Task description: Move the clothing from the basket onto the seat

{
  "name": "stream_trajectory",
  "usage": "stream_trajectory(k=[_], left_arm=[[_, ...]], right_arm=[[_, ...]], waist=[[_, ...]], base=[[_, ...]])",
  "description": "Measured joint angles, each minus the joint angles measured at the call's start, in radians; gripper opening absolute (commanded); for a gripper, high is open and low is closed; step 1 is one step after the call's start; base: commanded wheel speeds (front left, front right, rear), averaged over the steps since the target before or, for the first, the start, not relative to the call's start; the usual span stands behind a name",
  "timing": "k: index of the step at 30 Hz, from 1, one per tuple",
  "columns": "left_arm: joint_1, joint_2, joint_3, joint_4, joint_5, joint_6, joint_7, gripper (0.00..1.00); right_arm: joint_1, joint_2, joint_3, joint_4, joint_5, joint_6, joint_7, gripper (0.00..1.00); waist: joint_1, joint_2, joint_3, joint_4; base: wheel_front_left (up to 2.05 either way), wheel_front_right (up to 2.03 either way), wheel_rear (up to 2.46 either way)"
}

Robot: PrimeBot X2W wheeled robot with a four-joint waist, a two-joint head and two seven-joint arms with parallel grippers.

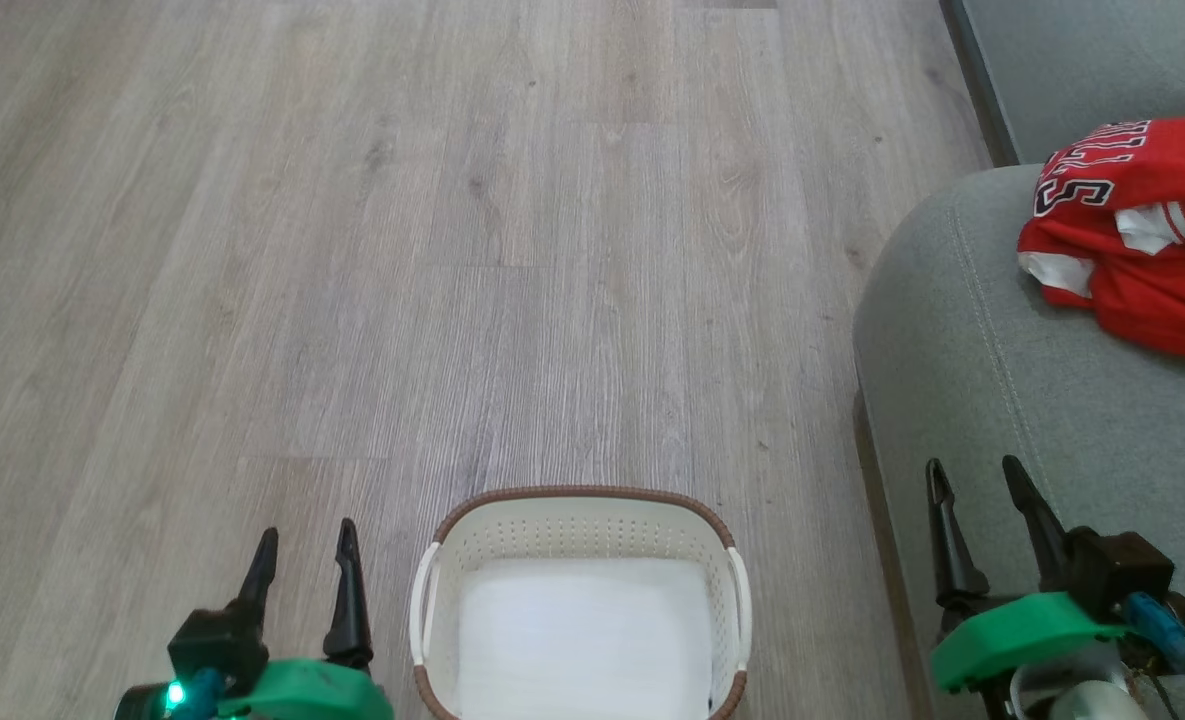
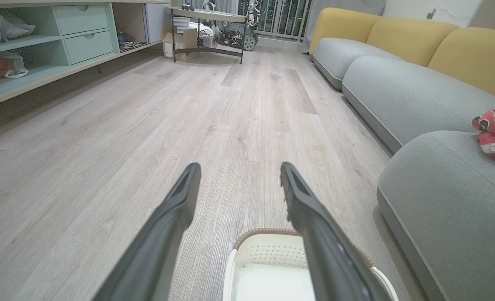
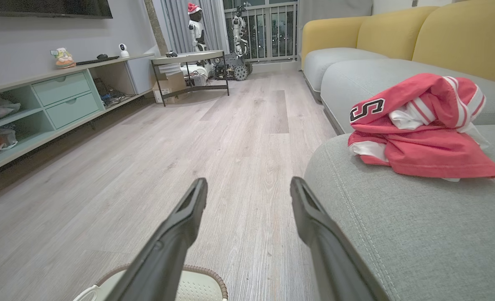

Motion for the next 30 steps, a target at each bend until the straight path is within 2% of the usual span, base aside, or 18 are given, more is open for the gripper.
stream_trajectory(k=[7,8,14,30], left_arm=[[-0.006,-0.007,0.0,0.002,0.01,-0.002,0.0,1.0],[-0.006,-0.007,0.0,0.003,0.01,-0.008,0.0,0.0],[0.047,-0.013,-0.003,0.094,-0.001,-0.01,0.011,0.0],[0.034,-0.014,0.025,0.095,-0.176,-0.04,0.055,0.0]], right_arm=[[0.0,0.0,0.003,0.006,0.0,0.0,0.0,1.0],[0.0,0.0,0.003,0.006,0.0,0.0,0.0,0.0],[0.045,0.001,0.007,0.101,0.007,-0.001,0.007,0.0],[0.046,0.001,-0.002,0.099,0.19,-0.001,0.053,0.0]], waist=[[0.0,0.0,-0.001,-0.003],[0.0,0.0,-0.001,-0.003],[0.0,0.0,0.0,-0.004],[0.0,0.0,0.004,-0.012]], base=[[0.0,0.0,0.0],[0.0,0.0,0.0],[0.0,0.0,0.0],[0.0,0.0,0.0]])
